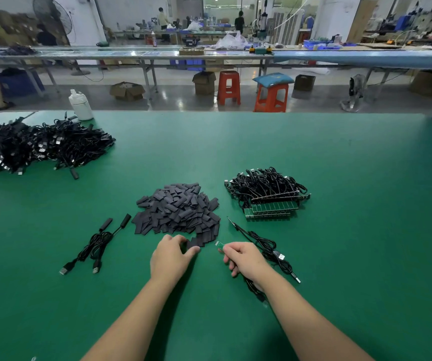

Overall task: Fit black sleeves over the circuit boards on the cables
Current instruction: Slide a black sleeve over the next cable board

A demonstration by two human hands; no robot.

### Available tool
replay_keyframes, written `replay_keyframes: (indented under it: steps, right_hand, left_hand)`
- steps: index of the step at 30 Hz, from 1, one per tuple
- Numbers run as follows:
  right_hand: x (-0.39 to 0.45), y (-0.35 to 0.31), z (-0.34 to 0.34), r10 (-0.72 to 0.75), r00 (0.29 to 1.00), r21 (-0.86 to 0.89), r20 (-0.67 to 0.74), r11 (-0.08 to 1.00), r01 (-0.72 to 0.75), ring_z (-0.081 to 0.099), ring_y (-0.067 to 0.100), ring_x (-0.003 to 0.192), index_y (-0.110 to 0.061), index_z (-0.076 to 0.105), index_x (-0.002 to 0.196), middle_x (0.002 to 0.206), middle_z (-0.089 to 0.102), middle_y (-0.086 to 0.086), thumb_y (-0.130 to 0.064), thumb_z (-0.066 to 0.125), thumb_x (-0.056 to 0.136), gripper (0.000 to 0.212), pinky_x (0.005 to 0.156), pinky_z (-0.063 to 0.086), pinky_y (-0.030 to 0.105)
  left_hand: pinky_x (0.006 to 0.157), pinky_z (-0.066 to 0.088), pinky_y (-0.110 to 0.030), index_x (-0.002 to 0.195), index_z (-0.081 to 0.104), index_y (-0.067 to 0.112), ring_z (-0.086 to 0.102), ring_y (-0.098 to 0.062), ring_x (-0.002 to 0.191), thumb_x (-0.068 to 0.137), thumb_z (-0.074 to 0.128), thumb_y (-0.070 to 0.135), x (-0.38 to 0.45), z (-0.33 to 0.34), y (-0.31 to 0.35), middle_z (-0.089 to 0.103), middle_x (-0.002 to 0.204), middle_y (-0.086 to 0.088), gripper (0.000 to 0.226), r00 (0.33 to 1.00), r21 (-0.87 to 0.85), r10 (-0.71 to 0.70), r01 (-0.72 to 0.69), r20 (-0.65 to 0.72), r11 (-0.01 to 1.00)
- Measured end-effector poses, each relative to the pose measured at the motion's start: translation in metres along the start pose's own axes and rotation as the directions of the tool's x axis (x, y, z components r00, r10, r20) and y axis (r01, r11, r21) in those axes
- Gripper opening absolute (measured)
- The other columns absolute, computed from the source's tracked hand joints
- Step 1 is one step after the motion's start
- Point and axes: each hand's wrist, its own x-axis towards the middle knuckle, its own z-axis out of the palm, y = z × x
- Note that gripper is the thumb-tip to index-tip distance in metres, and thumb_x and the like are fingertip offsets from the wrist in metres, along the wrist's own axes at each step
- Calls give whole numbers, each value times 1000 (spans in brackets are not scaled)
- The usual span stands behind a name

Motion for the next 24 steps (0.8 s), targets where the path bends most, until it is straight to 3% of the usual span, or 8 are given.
replay_keyframes:
  steps: [4, 10, 14, 20, 22, 24]
  right_hand:
    - [-3, 6, 0, -16, 1000, -45, 0, 999, 16, 49, 6, 55, -14, 74, 98, 65, 60, -9, -20, 53, 101, 22, 53, 48, 22]
    - [-4, 9, -4, -23, 1000, -74, 14, 997, 24, 51, 3, 54, -9, 73, 100, 62, 64, -17, -22, 52, 102, 25, 55, 49, 21]
    - [-5, 9, -3, -23, 1000, -73, 15, 997, 24, 52, 3, 55, -12, 73, 99, 62, 65, -17, -22, 51, 102, 24, 55, 49, 19]
    - [-3, 10, -4, -26, 999, -69, 27, 997, 28, 51, 4, 53, -13, 74, 98, 62, 62, -13, -22, 51, 102, 24, 54, 49, 20]
    - [-2, 11, -4, -28, 999, -70, 29, 997, 30, 51, 5, 54, -18, 74, 98, 63, 61, -12, -23, 52, 101, 24, 55, 49, 20]
    - [-2, 12, -5, -28, 999, -77, 33, 997, 31, 52, 6, 56, -22, 75, 98, 64, 60, -11, -24, 52, 101, 23, 56, 49, 20]
  left_hand:
    - [71, 48, -29, 110, 65, 33, 60, -17, 89, 84, 66, 57, 1, 0, 4, 54, 103, 6, 35, 1000, 11, -3, 3, -11, 1000]
    - [66, 44, -28, 92, 63, 34, 56, -14, 77, 86, 69, 40, 2, -5, 5, 53, 90, 10, 10, 1000, -51, -15, 14, -15, 999]
    - [66, 45, -28, 82, 57, 29, 57, -12, 75, 86, 70, 28, 1, -4, 7, 60, 82, 10, 13, 999, -130, -35, 36, 14, 991]
    - [67, 42, -19, 103, 70, 21, 57, -6, 76, 89, 71, 22, 4, -7, 7, 65, 84, 10, 14, 998, -272, 47, -33, 46, 962]
    - [80, 46, -23, 113, 71, 20, 61, -11, 88, 92, 67, 22, 6, -11, 5, 70, 98, 6, 21, 994, -214, 91, -76, 58, 974]
    - [82, 46, -27, 117, 71, 20, 60, -17, 92, 95, 62, 22, 7, -14, 4, 65, 102, 2, 24, 991, -122, 122, -115, 53, 986]
